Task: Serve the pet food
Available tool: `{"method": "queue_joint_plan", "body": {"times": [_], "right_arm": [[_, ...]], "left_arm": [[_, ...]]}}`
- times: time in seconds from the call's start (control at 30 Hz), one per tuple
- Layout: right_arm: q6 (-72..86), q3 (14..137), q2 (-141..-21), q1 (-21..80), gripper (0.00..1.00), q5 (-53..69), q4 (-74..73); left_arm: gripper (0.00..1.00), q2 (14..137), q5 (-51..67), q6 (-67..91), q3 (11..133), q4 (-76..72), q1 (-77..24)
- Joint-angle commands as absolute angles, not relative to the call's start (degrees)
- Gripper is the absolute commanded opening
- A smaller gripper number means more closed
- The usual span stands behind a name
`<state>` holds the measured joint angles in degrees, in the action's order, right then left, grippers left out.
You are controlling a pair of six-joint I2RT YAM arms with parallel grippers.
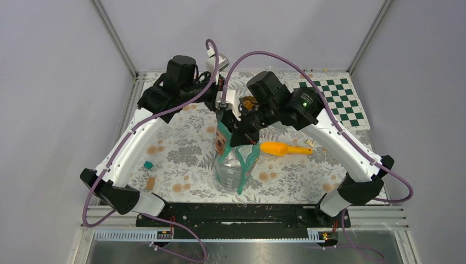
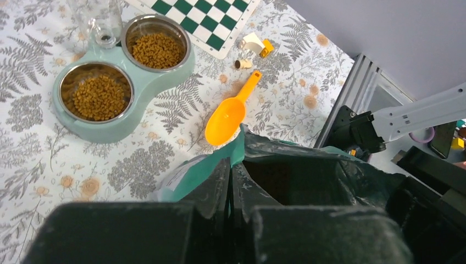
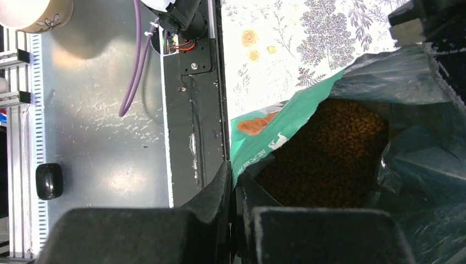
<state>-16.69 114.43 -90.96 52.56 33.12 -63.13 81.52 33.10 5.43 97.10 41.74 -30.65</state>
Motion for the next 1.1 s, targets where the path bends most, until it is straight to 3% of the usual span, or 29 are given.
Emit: {"method": "queue_joint_plan", "body": {"times": [0.0,0.13,0.37,0.63,0.7,0.8,0.83,1.0,1.07], "right_arm": [[-18.0,115.2,-85.2,52.8,0.00,34.6,-58.3],[-19.1,115.8,-83.4,52.8,0.00,31.4,-58.3],[-24.4,125.1,-83.9,52.7,0.00,25.7,-61.2],[-30.8,130.8,-85.5,52.7,0.00,23.6,-62.5],[-30.2,128.9,-85.3,52.7,0.16,23.3,-62.0],[-26.3,123.5,-83.7,52.7,0.60,21.7,-58.5],[-24.8,120.6,-82.7,52.7,0.68,20.9,-56.4],[-12.8,99.9,-73.2,52.7,0.96,14.3,-36.1],[-8.0,93.4,-70.0,52.7,0.99,10.6,-28.5]], "left_arm": [[0.00,82.2,26.6,4.2,100.6,42.6,-30.5],[0.00,80.8,16.3,7.2,102.0,43.0,-30.4],[0.00,73.4,-12.3,14.5,103.6,42.3,-29.5],[0.00,67.5,-20.4,20.7,100.2,41.0,-29.4],[0.00,66.6,-21.0,22.1,97.5,40.4,-29.4],[0.00,65.3,-22.7,24.8,92.6,39.2,-29.4],[0.00,64.8,-23.4,25.3,91.1,38.9,-29.4],[0.00,63.7,-24.7,26.5,88.8,38.7,-29.3],[0.00,63.5,-24.8,26.4,88.8,38.7,-29.2]]}}
